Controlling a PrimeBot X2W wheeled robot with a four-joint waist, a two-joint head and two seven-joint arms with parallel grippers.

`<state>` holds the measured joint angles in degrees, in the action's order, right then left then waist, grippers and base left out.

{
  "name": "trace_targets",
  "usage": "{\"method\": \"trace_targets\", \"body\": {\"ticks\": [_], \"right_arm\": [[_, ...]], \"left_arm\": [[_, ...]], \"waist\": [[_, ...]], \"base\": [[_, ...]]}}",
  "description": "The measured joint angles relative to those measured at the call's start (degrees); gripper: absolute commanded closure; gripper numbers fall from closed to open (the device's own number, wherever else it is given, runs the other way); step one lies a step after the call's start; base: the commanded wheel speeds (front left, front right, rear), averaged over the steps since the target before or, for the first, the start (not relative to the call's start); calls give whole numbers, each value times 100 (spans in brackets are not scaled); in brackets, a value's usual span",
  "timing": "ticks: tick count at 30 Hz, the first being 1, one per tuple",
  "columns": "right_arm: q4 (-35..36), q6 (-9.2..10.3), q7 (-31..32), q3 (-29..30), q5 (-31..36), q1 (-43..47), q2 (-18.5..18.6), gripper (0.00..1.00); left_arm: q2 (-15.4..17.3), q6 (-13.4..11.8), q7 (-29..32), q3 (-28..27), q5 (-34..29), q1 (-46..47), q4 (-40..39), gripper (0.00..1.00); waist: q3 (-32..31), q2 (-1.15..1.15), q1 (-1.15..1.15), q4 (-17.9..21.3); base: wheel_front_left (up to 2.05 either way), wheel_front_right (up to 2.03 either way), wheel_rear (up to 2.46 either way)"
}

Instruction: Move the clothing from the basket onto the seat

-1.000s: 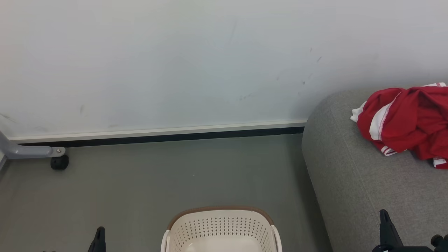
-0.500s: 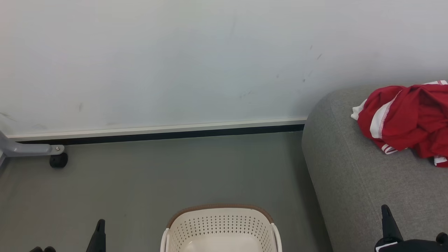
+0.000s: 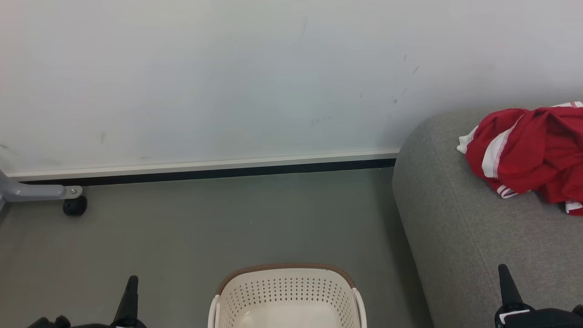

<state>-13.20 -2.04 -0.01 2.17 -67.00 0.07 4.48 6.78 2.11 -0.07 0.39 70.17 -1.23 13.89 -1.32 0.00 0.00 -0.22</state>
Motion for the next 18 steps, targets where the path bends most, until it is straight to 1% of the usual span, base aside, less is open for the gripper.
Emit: {"method": "trace_targets", "body": {"ticks": [18], "right_arm": [[-182,-216,301,254,-1132,-221,-93,100]], "left_arm": [[-194,221,309,-254,957,249,135,100]], "waist": [[67,0,0,10]], "base": [[0,0,0]]}}
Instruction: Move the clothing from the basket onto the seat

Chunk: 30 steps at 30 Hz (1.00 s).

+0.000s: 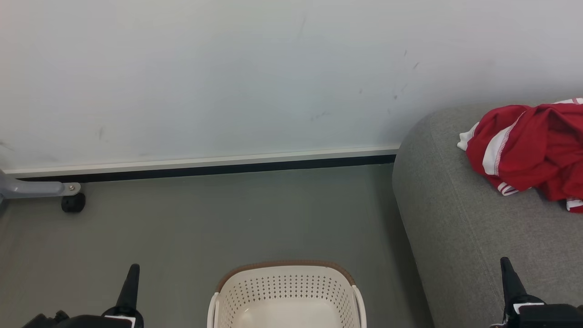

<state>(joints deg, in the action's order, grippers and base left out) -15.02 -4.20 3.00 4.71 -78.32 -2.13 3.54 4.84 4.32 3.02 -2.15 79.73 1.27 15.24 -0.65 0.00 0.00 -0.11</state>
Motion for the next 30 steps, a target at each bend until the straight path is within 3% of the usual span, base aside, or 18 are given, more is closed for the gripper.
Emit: {"method": "trace_targets", "body": {"ticks": [19,30], "right_arm": [[-198,-245,322,283,-1279,-243,-92,100],[-209,-264,349,297,-1311,-311,-101,100]], "left_arm": [[-220,235,338,-299,1094,301,153,100],[-240,274,346,-309,1198,327,164,100]], "waist": [[75,0,0,11],[76,0,0,12]], "base": [[0,0,0],[0,0,0]]}}
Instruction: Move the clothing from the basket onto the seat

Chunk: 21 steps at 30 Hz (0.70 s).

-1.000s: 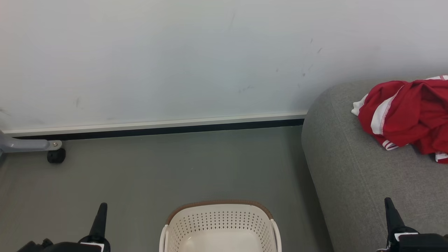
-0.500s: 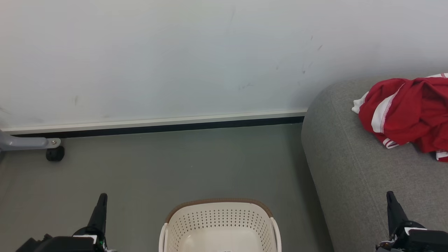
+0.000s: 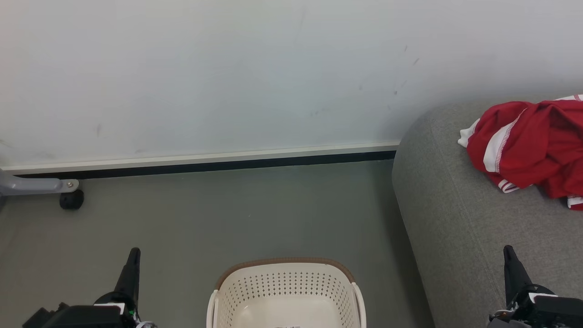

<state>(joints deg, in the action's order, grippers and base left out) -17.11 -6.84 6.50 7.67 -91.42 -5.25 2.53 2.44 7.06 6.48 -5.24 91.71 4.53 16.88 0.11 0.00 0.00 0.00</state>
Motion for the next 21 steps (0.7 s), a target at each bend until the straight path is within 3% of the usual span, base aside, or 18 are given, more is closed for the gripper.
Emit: {"method": "trace_targets", "body": {"ticks": [21], "right_arm": [[0,-5,0,-1,-1,0,-1,100]], "left_arm": [[0,0,0,0,0,1,3,100]], "waist": [[-1,0,0,0]], "base": [[0,0,0]]}}
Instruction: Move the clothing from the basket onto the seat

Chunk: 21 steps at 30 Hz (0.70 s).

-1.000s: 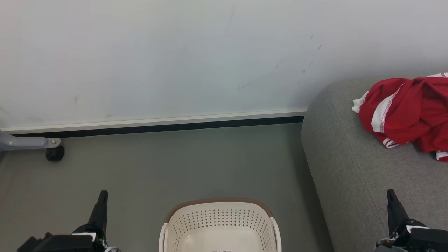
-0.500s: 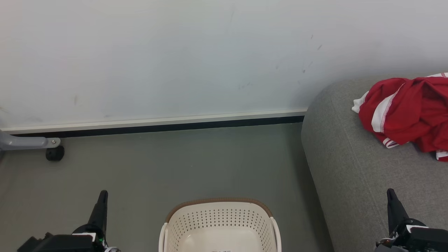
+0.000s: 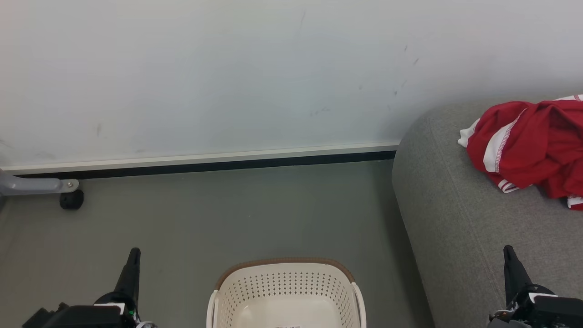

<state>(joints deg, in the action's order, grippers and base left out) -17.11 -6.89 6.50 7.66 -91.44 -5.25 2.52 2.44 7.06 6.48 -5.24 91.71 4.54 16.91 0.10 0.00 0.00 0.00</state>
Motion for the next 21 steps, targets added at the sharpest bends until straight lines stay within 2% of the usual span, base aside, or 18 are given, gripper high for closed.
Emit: {"method": "trace_targets", "body": {"ticks": [21], "right_arm": [[0,0,0,-1,0,0,0,100]], "left_arm": [[0,0,0,1,0,0,2,100]], "waist": [[0,0,0,0]], "base": [[0,0,0]]}}
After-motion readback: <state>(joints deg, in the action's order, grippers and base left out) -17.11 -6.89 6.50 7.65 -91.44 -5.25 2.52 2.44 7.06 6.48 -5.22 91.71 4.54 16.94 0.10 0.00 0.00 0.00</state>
